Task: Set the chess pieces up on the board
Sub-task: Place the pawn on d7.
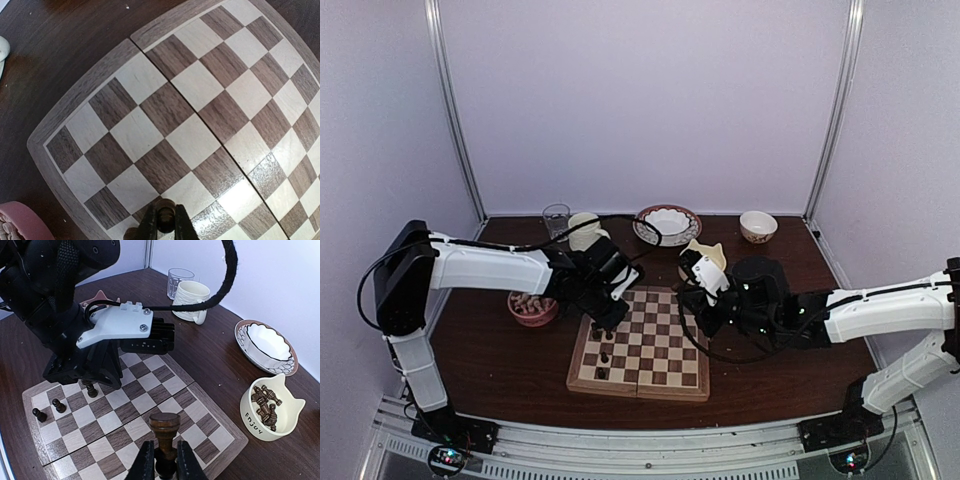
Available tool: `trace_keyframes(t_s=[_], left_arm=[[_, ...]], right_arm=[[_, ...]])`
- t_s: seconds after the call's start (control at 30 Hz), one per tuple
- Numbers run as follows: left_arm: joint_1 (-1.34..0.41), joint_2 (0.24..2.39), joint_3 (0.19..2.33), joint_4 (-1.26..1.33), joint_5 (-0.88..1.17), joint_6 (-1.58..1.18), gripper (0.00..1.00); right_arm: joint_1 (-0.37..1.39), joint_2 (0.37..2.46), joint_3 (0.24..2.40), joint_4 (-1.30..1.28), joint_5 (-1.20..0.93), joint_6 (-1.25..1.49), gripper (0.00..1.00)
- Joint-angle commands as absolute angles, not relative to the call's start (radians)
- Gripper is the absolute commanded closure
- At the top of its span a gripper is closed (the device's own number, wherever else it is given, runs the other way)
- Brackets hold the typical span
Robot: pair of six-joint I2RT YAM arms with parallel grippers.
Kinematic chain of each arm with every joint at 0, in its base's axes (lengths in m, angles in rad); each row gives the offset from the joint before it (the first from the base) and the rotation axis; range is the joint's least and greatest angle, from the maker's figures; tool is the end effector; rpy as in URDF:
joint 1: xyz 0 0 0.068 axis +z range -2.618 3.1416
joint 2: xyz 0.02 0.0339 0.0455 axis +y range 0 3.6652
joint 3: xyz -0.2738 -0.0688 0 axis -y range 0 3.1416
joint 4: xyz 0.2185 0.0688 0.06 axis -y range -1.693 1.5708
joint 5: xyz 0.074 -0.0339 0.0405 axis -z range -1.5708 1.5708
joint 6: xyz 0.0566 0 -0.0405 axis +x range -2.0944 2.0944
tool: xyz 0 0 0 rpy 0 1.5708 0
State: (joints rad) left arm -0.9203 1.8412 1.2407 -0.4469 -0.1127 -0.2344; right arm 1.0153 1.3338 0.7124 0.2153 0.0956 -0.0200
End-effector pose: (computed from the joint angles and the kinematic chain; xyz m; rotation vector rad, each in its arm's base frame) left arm 0.2306 -0.2925 0.1906 0.8473 2.4912 -0.2603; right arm 0.1565 0.2419 0.2497 -0.9424 1.7832 0.5490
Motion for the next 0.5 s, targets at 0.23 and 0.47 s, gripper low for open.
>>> trace_keyframes(t_s=[0.23, 0.47], left_arm=[[-0.927, 1.857, 1.287, -0.51, -0.124, -0.245, 0.94], [-0.926, 1.873, 1.304, -0.537, -0.135, -0.245, 0.94]], right_arm=[[1.014, 1.318, 0.705, 0.234, 0.118, -0.017, 1.0], [1.014, 1.321, 0.706, 0.234, 0.117, -0.016, 1.0]])
